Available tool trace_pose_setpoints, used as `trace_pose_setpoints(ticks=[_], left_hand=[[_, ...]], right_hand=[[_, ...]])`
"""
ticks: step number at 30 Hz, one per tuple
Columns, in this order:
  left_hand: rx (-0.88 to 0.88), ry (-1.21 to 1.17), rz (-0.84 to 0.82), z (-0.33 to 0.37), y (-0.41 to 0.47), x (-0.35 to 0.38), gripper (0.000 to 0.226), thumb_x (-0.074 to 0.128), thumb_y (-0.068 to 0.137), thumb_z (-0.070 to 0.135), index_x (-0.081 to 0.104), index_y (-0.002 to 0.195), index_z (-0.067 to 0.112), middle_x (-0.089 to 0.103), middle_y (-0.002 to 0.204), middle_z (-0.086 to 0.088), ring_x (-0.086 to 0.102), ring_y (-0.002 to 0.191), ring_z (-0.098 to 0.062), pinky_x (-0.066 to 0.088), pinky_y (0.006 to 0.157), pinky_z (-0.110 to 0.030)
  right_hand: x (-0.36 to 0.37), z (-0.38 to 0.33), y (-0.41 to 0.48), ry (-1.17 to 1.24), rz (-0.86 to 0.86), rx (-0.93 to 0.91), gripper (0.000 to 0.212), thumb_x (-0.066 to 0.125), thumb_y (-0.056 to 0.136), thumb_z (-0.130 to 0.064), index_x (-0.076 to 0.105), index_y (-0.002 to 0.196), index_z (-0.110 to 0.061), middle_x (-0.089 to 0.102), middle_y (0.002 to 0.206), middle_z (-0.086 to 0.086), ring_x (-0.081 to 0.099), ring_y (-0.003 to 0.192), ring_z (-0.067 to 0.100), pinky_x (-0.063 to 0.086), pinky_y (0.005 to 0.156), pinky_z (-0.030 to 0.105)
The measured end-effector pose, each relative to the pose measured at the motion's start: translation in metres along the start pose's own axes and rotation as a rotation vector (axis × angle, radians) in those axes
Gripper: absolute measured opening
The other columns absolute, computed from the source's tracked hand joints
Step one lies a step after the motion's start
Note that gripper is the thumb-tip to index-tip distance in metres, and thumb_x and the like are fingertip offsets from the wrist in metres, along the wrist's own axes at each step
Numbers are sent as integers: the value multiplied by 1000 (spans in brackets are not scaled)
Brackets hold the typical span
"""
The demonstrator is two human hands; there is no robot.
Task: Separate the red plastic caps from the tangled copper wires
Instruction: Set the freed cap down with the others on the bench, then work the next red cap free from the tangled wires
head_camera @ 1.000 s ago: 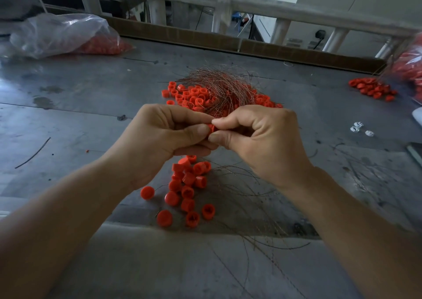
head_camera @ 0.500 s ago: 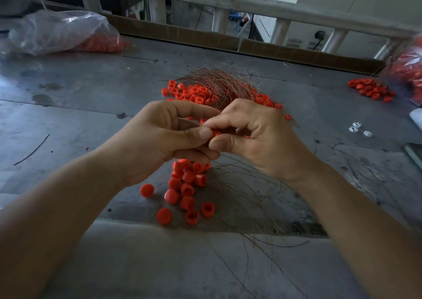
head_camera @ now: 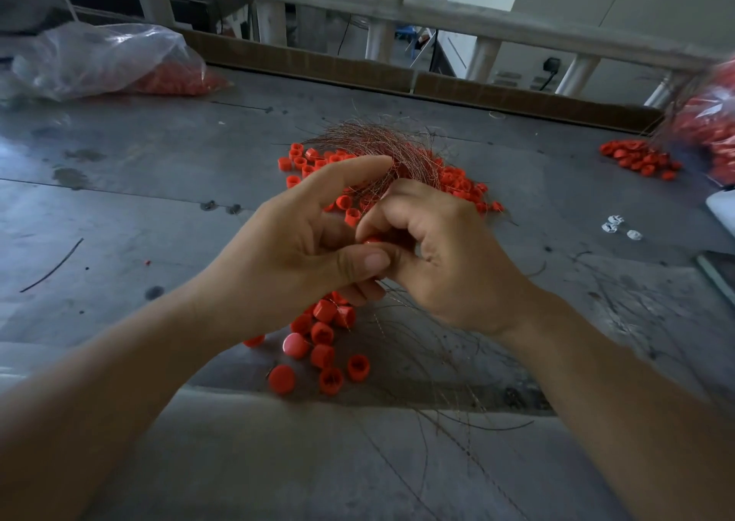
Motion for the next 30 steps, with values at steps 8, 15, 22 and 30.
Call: trace_pose_setpoints(ticks=[8, 15, 22, 30], left_hand=[[-77, -120, -14, 0, 2, 3, 56, 71, 69, 24, 47, 120, 26, 70, 76, -13, 69, 65, -20, 55, 60, -25], [-99, -271, 76, 2, 6, -13, 45, 74, 65, 22, 60, 108, 18, 71, 75, -11, 68, 63, -18, 54, 54, -23], [-52, -391, 171, 4, 9, -28, 37, 63, 65, 18, 63, 101, 12, 73, 82, -7, 66, 65, -11, 52, 55, -19], [-75, -359, 149, 2, 8, -26, 21, 55, 68, 0, 74, 71, 9, 71, 76, -7, 67, 64, -12, 53, 58, -18]], right_hand=[[-1, 5, -1, 78, -59, 73, 13, 68, 77, -9, 59, 80, -18, 52, 81, -15, 53, 74, -1, 43, 69, 9], [-2, 11, 0, 330, -31, 224, 36, 71, 61, -38, 58, 95, -34, 63, 80, -8, 62, 76, 3, 52, 71, 19], [-12, 10, 1, 376, 59, 218, 10, 58, 74, -35, 63, 80, -28, 60, 57, -14, 52, 47, -1, 38, 45, 8], [-13, 14, 1, 127, -44, 290, 16, 59, 87, -23, 57, 72, -29, 53, 55, -2, 45, 44, 13, 39, 44, 24]])
Point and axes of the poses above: each hand's wrist, its own y-axis towards the middle knuckle, its own x-axis out of the palm, z = x × y, the point moved 5 cm from there along y, towards the middle knuckle
